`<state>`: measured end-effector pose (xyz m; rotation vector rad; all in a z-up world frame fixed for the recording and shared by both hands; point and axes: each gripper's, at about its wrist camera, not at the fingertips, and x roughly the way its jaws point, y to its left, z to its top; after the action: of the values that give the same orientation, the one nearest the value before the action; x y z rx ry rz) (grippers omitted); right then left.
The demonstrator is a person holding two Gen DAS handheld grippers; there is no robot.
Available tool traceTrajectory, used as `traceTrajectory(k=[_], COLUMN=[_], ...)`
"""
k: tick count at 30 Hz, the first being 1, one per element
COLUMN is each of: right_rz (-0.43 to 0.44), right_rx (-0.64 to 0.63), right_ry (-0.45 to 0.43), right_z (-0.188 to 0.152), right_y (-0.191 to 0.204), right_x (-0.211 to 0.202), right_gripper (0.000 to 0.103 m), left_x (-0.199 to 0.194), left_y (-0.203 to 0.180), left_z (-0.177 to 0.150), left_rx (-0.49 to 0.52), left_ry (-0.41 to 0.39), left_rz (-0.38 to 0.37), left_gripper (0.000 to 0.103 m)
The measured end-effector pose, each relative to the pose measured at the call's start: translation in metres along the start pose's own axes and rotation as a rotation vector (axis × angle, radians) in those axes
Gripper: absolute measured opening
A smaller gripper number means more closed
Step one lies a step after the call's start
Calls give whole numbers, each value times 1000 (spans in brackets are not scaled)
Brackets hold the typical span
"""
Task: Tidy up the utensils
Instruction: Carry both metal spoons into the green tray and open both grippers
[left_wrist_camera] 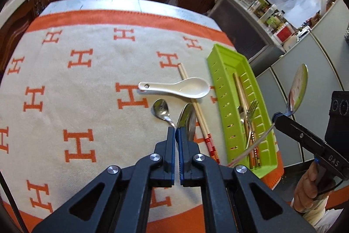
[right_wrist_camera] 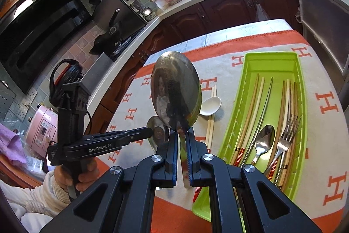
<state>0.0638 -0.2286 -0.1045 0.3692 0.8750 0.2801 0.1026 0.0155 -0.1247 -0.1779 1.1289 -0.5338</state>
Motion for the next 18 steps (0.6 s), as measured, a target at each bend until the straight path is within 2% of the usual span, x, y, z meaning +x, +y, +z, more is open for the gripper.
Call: traceTrajectory(k=[11,15,18], right_rz=[7,-41,-113], right_rx=[15,27,36], right_ry=[-111,-160,-175], right_z=[-1,-5,-9], right_y=[13,15,14], right_x=[-75,-116,-142], right_gripper=[7,7,7], left_x=[-39,-40,-30], left_y=[-63,-91,-110], left_z=[13,19,23], left_rx=[117,171,202], left_ry=[-78,-84,-70], left_rz=[-81,-120,-134], left_gripper=[0,0,0])
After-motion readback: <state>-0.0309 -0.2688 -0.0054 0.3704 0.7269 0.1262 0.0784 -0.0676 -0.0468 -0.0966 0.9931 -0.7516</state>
